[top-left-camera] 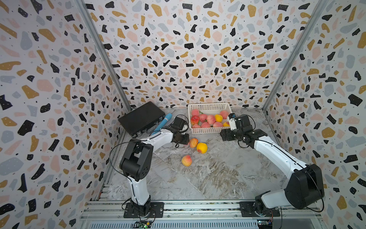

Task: Put the peaches into the basket
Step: Pick up the peach from the center of the board, then place the peach in the basket.

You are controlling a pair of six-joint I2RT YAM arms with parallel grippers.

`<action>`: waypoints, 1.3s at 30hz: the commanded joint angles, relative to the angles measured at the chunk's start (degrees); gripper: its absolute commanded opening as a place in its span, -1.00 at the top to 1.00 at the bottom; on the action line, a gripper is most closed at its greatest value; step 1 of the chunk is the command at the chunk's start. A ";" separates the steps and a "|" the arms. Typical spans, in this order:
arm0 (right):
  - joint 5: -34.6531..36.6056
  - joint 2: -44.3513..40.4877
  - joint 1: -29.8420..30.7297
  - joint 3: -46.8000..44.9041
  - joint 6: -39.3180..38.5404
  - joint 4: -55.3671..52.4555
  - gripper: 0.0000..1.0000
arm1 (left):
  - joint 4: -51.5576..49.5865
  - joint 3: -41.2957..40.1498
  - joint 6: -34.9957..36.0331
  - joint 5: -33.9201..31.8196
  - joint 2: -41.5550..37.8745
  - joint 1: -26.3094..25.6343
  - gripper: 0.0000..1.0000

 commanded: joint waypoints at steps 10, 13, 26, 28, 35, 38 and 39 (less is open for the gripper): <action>2.53 -6.10 -0.27 -2.81 4.62 -1.86 -0.76 | -9.89 26.45 8.81 2.37 4.74 -0.36 0.05; 2.02 -7.05 -0.25 -4.20 5.88 -1.78 -0.75 | -7.96 31.44 10.36 4.66 8.52 -0.69 0.03; 0.07 -10.41 -0.26 -8.02 7.51 -3.26 -0.75 | -9.94 57.45 16.99 4.50 31.86 -1.83 -0.01; 0.07 -10.80 -0.24 -8.51 7.61 -3.45 -0.74 | -11.14 59.80 17.33 4.16 33.72 -2.03 -0.01; -5.29 -9.26 -0.24 -9.33 7.83 -2.41 -0.76 | -11.17 58.08 17.77 3.47 34.16 -2.81 -0.32; -7.58 -8.50 -0.16 -9.50 7.74 -2.05 -0.80 | -10.66 56.53 17.90 3.00 32.61 -2.83 -0.50; -7.93 -8.50 -0.16 -9.60 7.75 -1.92 -0.81 | -10.66 56.26 17.88 3.13 31.98 -2.83 -0.53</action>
